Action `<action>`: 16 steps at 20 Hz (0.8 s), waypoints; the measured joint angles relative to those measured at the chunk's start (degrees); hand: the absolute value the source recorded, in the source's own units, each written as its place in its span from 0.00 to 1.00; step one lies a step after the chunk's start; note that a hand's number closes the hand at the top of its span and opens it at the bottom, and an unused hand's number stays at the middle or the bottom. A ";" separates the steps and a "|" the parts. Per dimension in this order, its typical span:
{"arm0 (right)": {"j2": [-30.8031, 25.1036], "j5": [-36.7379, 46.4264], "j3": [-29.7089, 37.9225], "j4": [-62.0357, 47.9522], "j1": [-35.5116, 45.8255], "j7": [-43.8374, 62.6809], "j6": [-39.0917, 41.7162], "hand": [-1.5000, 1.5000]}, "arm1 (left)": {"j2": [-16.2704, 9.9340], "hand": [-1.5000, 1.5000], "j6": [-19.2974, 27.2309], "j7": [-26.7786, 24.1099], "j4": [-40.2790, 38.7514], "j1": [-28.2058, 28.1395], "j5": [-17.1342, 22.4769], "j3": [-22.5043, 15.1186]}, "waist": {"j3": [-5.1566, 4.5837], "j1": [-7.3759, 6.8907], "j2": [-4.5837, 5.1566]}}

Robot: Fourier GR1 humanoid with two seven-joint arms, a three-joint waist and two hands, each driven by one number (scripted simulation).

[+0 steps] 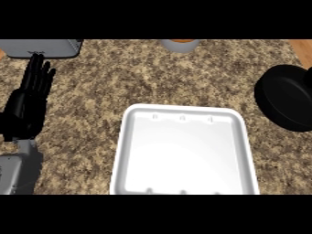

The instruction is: Pick the sweet potato from the tray and place it in the pot

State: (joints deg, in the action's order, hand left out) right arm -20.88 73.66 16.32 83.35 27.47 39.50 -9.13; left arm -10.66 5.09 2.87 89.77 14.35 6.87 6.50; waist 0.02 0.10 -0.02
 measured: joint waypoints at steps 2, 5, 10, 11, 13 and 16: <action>-0.55 -0.75 0.90 -3.37 -0.93 -2.28 -3.10 1.00 | 0.34 0.50 0.34 0.15 -0.43 0.60 -0.52 -0.32 | -0.01 -0.10 0.04; -2.51 -2.42 2.48 -8.79 1.14 -4.19 -4.35 1.00 | -0.02 0.50 -0.17 0.52 -0.50 1.06 -0.02 0.36 | 0.03 -0.27 0.09; -3.66 -6.49 5.24 -19.08 2.50 -7.98 -5.83 1.00 | 0.31 0.50 -0.42 0.94 0.17 0.95 0.04 0.03 | 0.02 -0.61 0.17; -3.58 -8.15 6.31 -20.54 3.04 -8.26 -5.50 0.00 | 0.43 0.50 -0.32 1.02 0.26 0.99 0.00 -0.03 | 0.04 -0.63 0.18; -3.51 -12.26 8.66 -23.42 3.56 -10.41 -5.34 0.00 | 0.55 0.50 -0.22 1.46 0.55 1.10 0.02 -0.14 | 0.05 -0.64 0.20; -3.74 -17.02 10.38 -27.98 4.46 -15.25 -4.91 0.00 | 0.47 0.50 -0.59 0.59 -0.28 1.12 0.03 0.14 | 0.05 -0.64 0.23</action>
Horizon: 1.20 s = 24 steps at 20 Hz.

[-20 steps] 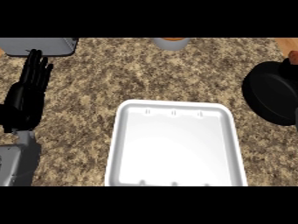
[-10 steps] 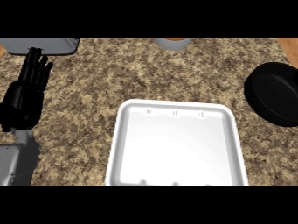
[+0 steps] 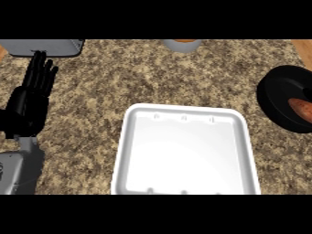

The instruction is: Pick the sweet potato from the tray and place it in the pot

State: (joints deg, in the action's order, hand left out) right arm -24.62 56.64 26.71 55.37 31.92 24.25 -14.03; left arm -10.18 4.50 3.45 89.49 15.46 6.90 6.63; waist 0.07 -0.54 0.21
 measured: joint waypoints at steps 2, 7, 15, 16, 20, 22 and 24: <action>0.12 -2.18 0.43 -3.43 0.48 -4.23 -1.06 0.00 | -0.04 0.50 0.20 0.17 -0.02 0.43 -0.19 0.08 | 0.00 -0.06 0.02; 0.27 -7.29 1.94 -5.86 2.10 -13.05 -5.06 0.00 | 0.68 0.50 0.39 -1.01 -0.81 -0.04 -0.95 -0.41 | 0.01 0.04 -0.02; 2.44 -18.30 7.97 -0.37 3.28 -16.24 -9.18 0.00 | 0.15 0.50 0.97 0.18 -1.22 1.30 -1.34 0.18 | -0.04 0.72 -0.26; 2.37 -20.03 9.02 0.54 2.69 -16.88 -9.26 0.00 | 0.35 0.50 1.13 0.03 -1.43 1.23 -1.49 0.10 | -0.05 0.79 -0.28; 2.48 -26.21 12.23 5.29 -0.26 -18.69 -9.26 0.00 | 0.20 0.50 0.69 -0.13 -1.19 0.72 -1.02 0.53 | -0.05 0.95 -0.33; 2.05 -28.89 13.70 7.71 -2.58 -20.01 -9.16 0.00 | 0.12 0.50 0.69 0.36 -0.63 0.60 -1.09 0.47 | -0.06 0.95 -0.34; 1.72 -31.78 15.04 9.99 -4.68 -21.04 -8.76 0.00 | -0.05 0.50 0.20 0.26 -0.50 0.13 -0.77 0.70 | -0.06 0.93 -0.34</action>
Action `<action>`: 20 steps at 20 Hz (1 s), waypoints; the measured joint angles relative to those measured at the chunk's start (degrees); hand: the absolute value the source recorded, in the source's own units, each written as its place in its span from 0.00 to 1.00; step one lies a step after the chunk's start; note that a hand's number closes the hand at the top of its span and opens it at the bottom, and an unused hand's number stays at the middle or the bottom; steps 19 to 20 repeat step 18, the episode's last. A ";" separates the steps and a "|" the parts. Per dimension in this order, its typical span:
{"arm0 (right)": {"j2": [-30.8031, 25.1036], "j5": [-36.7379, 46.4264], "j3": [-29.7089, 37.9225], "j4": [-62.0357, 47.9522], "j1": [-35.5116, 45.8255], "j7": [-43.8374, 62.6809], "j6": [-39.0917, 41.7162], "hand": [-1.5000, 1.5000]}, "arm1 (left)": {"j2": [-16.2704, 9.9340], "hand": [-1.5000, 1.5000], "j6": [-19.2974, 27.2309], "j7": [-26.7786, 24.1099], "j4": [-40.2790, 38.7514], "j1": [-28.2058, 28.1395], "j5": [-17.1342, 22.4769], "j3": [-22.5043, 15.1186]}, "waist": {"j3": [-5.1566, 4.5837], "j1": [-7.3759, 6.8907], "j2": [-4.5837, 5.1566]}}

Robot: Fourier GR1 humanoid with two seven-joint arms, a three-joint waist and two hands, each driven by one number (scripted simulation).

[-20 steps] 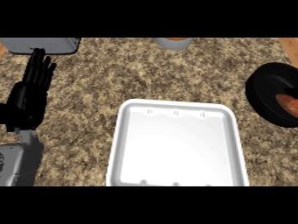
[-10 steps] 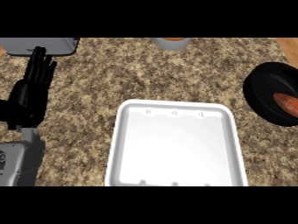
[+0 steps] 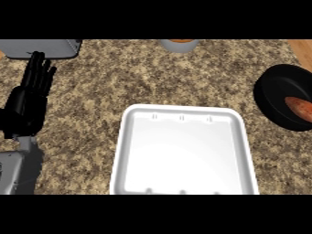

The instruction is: Pick the sweet potato from the tray and place it in the pot

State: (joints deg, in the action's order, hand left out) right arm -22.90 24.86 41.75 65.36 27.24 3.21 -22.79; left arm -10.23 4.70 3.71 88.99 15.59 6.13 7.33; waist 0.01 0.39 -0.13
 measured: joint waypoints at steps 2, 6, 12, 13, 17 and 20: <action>-1.26 -3.17 1.86 1.61 -2.10 -1.04 1.37 0.00 | 0.19 0.50 -0.14 0.28 1.75 -1.59 -0.06 -0.40 | -0.01 -0.06 -0.02; -2.01 -9.21 5.23 5.25 -7.88 -3.80 4.21 0.00 | 0.28 0.50 0.30 0.36 0.12 0.11 -0.20 0.04 | -0.02 0.19 0.00; -4.37 -17.12 10.40 5.21 -15.28 -9.30 8.22 0.00 | 0.16 0.50 0.13 -0.08 -1.29 1.39 -0.30 0.43 | -0.01 0.06 0.07; -5.02 -18.13 10.88 5.29 -16.08 -9.33 8.74 0.00 | 0.08 0.50 -0.26 -0.37 -0.89 0.76 -0.01 0.61 | 0.01 0.00 0.07; -6.76 -22.42 14.16 4.08 -20.87 -12.79 12.15 0.00 | 0.21 0.50 -0.54 -0.84 -0.75 0.25 -0.03 0.60 | -0.01 -0.02 0.07; -7.09 -23.49 14.90 4.55 -22.23 -12.82 13.23 0.00 | 0.10 0.50 -0.94 -0.93 -0.03 -0.65 0.19 0.66 | 0.00 -0.03 0.06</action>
